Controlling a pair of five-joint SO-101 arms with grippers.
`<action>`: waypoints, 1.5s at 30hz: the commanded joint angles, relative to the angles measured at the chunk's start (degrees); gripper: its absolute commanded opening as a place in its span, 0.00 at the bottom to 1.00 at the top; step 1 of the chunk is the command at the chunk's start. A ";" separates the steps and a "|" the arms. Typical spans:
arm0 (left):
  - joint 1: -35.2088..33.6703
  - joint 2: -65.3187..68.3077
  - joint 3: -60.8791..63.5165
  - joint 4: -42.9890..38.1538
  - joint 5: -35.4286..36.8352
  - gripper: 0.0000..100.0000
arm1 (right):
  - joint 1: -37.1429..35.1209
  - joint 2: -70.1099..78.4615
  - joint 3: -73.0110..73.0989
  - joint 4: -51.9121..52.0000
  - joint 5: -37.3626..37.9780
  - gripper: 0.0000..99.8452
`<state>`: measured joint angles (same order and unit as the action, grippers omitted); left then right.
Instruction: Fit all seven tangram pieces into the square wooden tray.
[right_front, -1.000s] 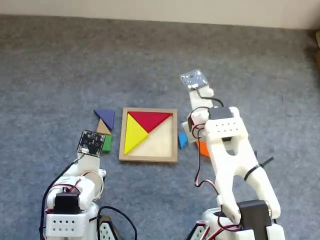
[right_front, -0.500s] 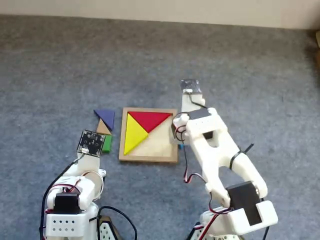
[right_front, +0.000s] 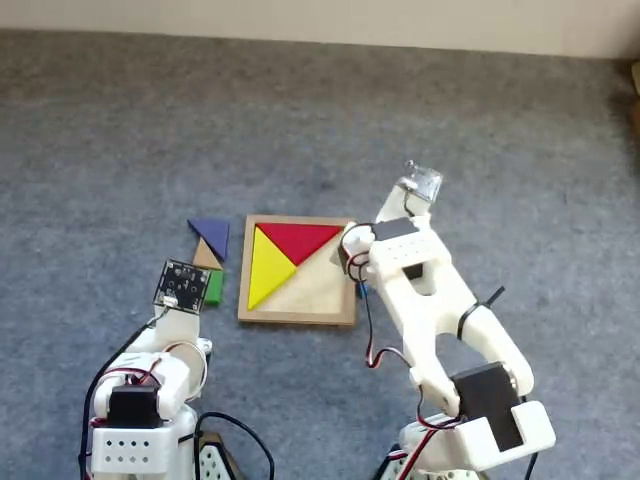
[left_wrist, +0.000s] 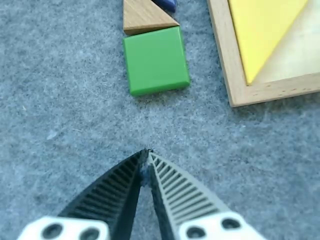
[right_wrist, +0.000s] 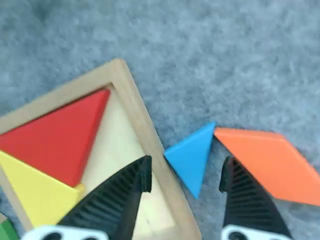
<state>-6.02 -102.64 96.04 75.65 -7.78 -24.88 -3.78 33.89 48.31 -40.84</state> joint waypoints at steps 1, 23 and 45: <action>0.40 -1.80 1.10 0.18 -0.53 0.01 | 0.40 -0.22 -0.75 -1.80 -0.97 0.22; 0.40 -1.80 1.10 0.18 -0.53 0.01 | 11.65 7.60 -17.01 19.65 22.24 0.22; 0.40 -1.80 1.10 0.18 -0.53 0.01 | 15.52 17.36 -21.32 24.40 17.32 0.22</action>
<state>-6.02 -102.64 96.04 75.65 -7.78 -10.11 12.40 18.86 71.69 -22.81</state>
